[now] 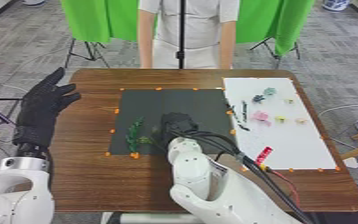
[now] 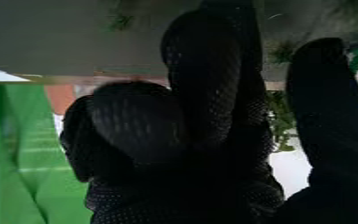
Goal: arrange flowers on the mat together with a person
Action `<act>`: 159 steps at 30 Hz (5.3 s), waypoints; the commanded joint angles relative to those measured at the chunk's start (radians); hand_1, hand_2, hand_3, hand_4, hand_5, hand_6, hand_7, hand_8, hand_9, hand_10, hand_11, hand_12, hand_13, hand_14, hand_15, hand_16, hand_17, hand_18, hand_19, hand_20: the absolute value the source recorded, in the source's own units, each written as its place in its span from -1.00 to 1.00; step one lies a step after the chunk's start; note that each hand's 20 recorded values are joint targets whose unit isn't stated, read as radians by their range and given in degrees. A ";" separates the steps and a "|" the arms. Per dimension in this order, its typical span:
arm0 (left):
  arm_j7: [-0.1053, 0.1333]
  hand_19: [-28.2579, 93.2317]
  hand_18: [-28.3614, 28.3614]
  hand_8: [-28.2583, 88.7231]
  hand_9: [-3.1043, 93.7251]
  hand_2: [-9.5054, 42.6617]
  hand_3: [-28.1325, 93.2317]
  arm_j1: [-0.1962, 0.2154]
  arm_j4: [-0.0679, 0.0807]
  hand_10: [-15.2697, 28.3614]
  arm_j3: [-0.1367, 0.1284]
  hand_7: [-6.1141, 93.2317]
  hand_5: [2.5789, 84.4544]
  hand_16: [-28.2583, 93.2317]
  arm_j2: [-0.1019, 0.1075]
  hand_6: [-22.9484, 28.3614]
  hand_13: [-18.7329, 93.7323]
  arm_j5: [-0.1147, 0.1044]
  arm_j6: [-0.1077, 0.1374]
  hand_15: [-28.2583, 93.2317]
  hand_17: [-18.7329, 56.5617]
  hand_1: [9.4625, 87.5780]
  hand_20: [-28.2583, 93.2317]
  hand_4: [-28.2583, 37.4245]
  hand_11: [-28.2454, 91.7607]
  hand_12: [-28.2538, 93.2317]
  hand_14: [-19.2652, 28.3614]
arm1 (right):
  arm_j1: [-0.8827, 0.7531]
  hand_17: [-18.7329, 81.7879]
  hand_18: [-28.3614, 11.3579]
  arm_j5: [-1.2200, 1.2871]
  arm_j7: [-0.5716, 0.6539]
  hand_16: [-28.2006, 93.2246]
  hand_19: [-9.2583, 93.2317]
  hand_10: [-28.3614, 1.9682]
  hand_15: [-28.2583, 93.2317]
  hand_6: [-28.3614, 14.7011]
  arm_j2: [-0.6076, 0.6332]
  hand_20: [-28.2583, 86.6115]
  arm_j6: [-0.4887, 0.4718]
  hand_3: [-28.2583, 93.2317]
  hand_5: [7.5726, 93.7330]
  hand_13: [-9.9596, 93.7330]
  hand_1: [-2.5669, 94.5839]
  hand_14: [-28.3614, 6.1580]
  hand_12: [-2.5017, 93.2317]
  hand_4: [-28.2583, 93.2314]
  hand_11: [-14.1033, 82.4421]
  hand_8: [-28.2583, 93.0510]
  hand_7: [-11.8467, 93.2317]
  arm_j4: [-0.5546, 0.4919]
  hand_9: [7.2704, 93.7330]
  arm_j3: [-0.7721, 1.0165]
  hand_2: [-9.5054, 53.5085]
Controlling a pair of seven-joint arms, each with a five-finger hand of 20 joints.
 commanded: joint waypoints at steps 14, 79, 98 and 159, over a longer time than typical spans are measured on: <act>0.010 0.26 0.74 -0.66 -0.22 -0.41 0.79 0.085 -0.026 0.53 -0.028 -0.71 -0.21 -0.71 -0.013 0.11 -0.25 -0.005 0.022 0.35 -0.71 -0.64 -0.28 -1.00 -0.13 -0.38 0.86 | -0.015 0.65 -0.53 -0.010 -0.096 -0.18 1.00 0.18 0.39 0.13 0.064 0.02 0.310 0.48 0.69 1.00 -0.32 0.27 -0.65 -0.86 0.14 -0.70 -0.55 -0.138 1.00 0.049 -0.80; 0.183 0.25 0.77 -0.65 -0.25 -0.43 0.73 0.162 0.051 0.47 -0.008 -0.73 -0.29 -0.66 0.033 0.01 -0.25 -0.129 0.033 0.28 -0.69 -0.78 -0.24 -1.00 -0.18 -0.36 0.83 | -0.653 -0.59 -0.63 1.652 -0.810 -0.32 -0.03 -0.20 0.09 0.45 0.161 -0.17 0.513 0.77 -0.21 -0.22 -0.67 -0.49 -0.64 -1.00 -0.44 -0.74 -0.47 -0.285 -0.16 0.963 -0.44; 0.200 0.25 0.78 -0.65 -0.24 -0.42 0.73 0.149 0.050 0.48 0.010 -0.73 -0.29 -0.68 0.073 0.02 -0.24 -0.156 0.057 0.30 -0.69 -0.77 -0.23 -1.00 -0.17 -0.37 0.85 | -0.657 -0.58 -0.62 1.639 -0.808 -0.33 -0.03 -0.19 0.10 0.45 0.179 -0.17 0.516 0.78 -0.21 -0.22 -0.67 -0.49 -0.65 -1.00 -0.44 -0.75 -0.46 -0.289 -0.15 0.980 -0.45; 0.238 0.24 0.77 -0.65 -0.24 -0.41 0.74 0.190 0.038 0.49 -0.008 -0.72 -0.28 -0.68 0.108 0.03 -0.24 -0.181 0.080 0.31 -0.71 -0.74 -0.25 -1.00 -0.17 -0.37 0.86 | -0.500 -0.25 -0.75 0.392 -0.378 -0.30 0.47 -0.33 0.67 0.49 0.402 -0.06 0.473 0.74 -0.26 0.21 -0.41 -0.34 -0.51 -0.92 0.23 -0.76 -0.32 -0.189 0.03 0.841 -0.83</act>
